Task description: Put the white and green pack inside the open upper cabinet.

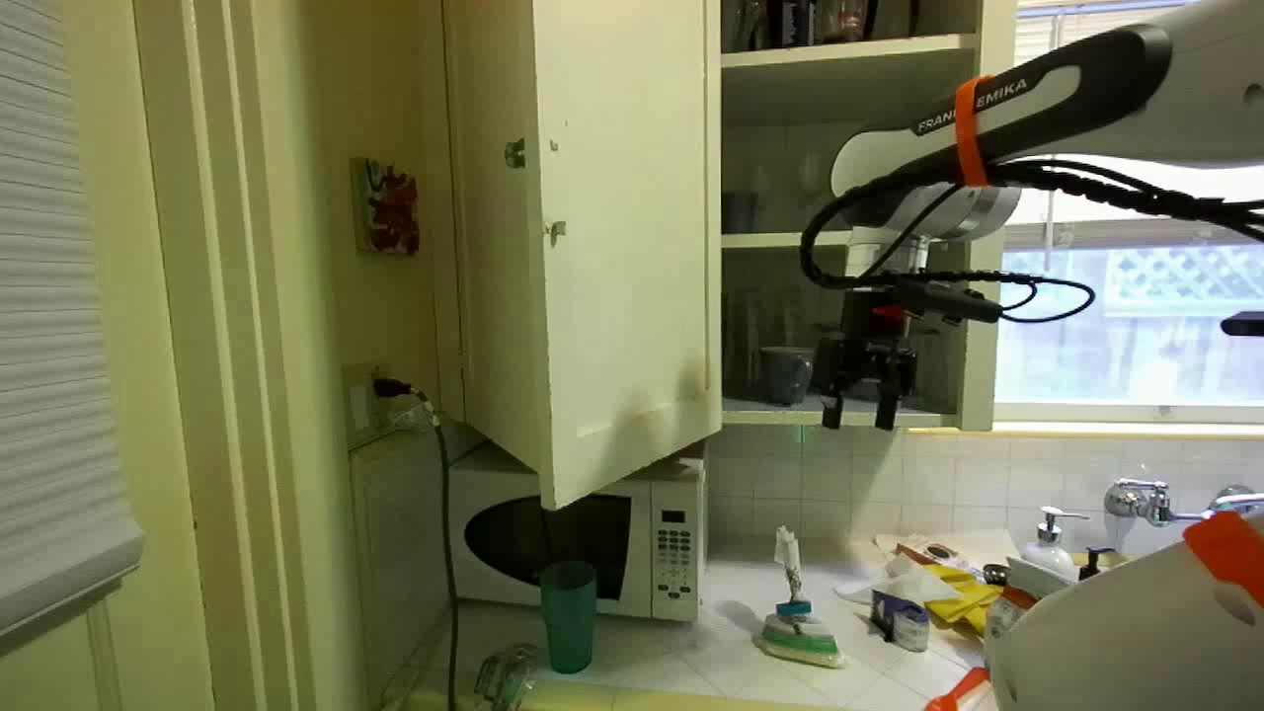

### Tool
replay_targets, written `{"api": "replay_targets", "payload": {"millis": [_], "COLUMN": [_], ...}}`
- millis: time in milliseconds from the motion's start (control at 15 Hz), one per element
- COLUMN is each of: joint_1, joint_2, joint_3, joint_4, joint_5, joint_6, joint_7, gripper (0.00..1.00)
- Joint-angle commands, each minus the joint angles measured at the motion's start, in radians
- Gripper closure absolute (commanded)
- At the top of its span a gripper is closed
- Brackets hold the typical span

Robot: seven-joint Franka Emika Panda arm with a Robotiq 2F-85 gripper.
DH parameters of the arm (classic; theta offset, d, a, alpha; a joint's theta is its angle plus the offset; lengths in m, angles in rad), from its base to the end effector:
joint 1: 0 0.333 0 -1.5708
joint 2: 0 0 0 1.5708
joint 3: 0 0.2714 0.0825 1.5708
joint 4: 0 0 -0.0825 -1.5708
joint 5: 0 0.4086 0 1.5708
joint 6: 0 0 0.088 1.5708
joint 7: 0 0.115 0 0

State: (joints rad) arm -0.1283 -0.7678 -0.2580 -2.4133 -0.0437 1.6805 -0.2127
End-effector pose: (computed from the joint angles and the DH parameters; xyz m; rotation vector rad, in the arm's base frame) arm 0.3492 -0.1536 0.5155 -3.0116 0.1514 -0.0801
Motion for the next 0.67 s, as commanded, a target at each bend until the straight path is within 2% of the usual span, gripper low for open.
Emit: {"api": "replay_targets", "payload": {"millis": [0,200,333,600], "joint_1": [-0.006,-0.006,-0.012,-0.003], "joint_2": [0.002,0.002,0.003,-0.024], "joint_3": [0.004,0.004,0.015,0.013], "joint_4": [0.003,0.003,-0.041,-0.197], "joint_5": [0.003,0.003,-0.033,-0.055], "joint_6": [-0.002,-0.002,0.046,0.264], "joint_7": [-0.003,-0.003,-0.009,-0.053], "gripper": [0.00,0.00,0.00,0.00]}}
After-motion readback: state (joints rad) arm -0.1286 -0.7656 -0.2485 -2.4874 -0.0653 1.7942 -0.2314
